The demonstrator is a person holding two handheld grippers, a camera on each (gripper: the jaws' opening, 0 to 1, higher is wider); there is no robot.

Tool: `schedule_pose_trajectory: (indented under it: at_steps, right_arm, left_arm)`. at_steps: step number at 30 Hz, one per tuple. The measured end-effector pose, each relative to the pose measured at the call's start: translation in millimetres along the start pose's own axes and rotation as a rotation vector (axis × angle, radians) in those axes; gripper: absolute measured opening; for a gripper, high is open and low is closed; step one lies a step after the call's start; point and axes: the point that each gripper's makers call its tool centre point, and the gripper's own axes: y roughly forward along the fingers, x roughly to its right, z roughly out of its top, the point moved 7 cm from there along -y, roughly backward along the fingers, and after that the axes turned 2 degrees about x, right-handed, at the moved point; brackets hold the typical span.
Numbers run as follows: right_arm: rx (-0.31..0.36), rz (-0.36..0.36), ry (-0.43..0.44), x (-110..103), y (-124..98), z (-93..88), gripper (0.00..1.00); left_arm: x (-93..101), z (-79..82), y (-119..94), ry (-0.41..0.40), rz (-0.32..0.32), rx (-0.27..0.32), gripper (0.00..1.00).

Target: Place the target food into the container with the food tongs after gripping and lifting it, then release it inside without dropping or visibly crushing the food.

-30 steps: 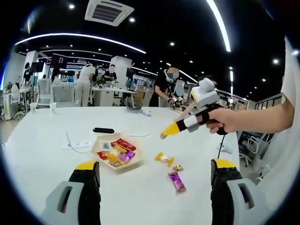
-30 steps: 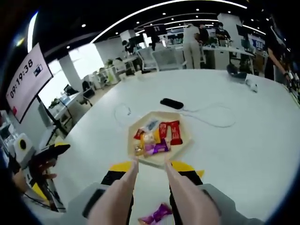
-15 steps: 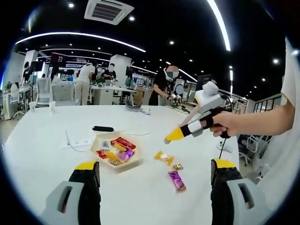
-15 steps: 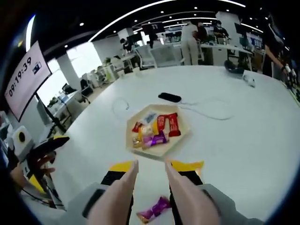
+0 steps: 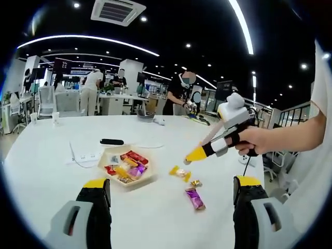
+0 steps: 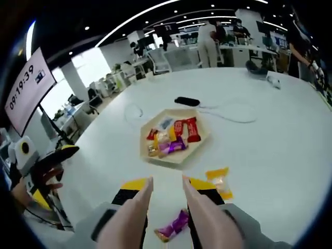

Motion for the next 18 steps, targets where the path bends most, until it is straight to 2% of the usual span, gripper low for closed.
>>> schedule_pose_trajectory:
  at_steps: [8, 18]
  right_arm:
    - [-0.019, -0.006, -0.012, -1.7, 1.0, -8.6, 0.29]
    - [-0.009, -0.015, 0.025, -11.0, 2.4, -19.5, 0.29]
  left_arm:
    - [-0.7, -3.3, -1.6, 0.0, 0.002, -0.004, 0.99]
    - [0.2, -2.4, -2.1, 0.004, -0.003, 0.005, 0.99]
